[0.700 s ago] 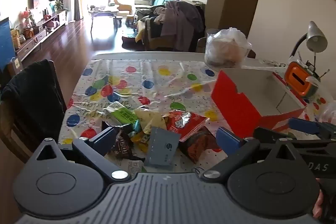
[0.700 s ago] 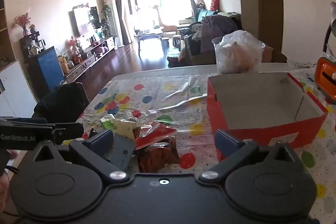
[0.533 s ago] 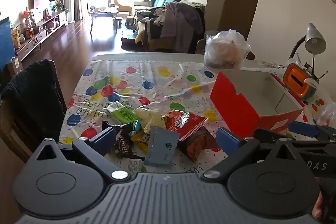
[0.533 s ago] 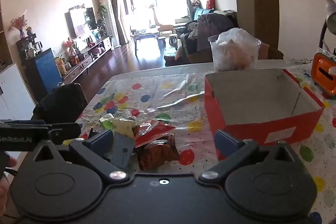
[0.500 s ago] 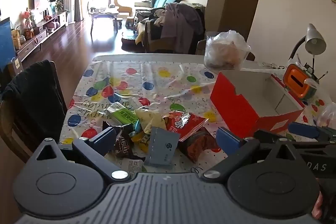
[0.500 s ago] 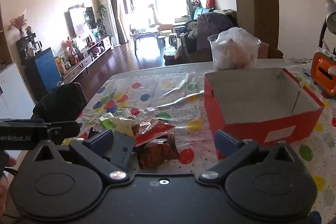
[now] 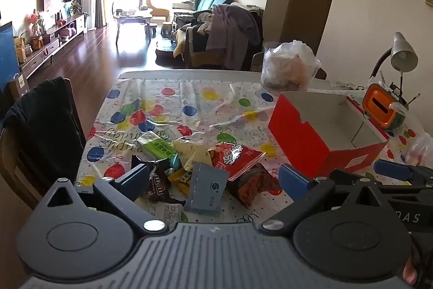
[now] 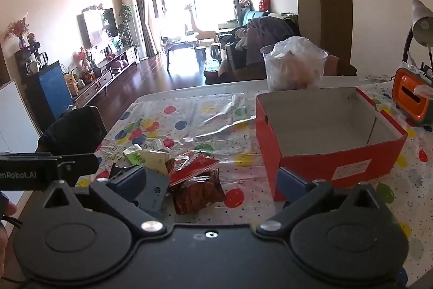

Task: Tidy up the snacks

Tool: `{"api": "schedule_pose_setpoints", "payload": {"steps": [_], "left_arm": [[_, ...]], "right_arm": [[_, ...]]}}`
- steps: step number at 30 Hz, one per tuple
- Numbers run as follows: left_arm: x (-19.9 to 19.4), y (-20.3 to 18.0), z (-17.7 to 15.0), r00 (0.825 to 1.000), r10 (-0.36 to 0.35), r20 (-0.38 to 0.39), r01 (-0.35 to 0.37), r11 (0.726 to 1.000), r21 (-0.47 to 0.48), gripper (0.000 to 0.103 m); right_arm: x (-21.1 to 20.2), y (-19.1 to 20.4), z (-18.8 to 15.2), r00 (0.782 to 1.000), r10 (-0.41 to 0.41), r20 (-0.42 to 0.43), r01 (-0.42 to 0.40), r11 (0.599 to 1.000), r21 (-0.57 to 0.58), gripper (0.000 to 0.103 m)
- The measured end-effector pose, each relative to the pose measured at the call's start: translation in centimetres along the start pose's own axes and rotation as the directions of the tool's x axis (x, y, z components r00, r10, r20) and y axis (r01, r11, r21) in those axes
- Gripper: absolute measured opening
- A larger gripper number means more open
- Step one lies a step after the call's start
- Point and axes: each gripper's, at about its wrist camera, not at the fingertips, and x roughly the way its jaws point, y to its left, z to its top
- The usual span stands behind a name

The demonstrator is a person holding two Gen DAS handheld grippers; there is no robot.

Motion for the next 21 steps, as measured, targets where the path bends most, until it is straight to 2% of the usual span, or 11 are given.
{"api": "schedule_pose_setpoints", "payload": {"steps": [21], "left_arm": [[-0.12, -0.70, 0.12, 1.000, -0.008, 0.002, 0.008, 1.000, 0.029, 0.102]], "right_arm": [[0.00, 0.24, 0.03, 1.000, -0.022, 0.000, 0.022, 1.000, -0.006, 0.102]]}}
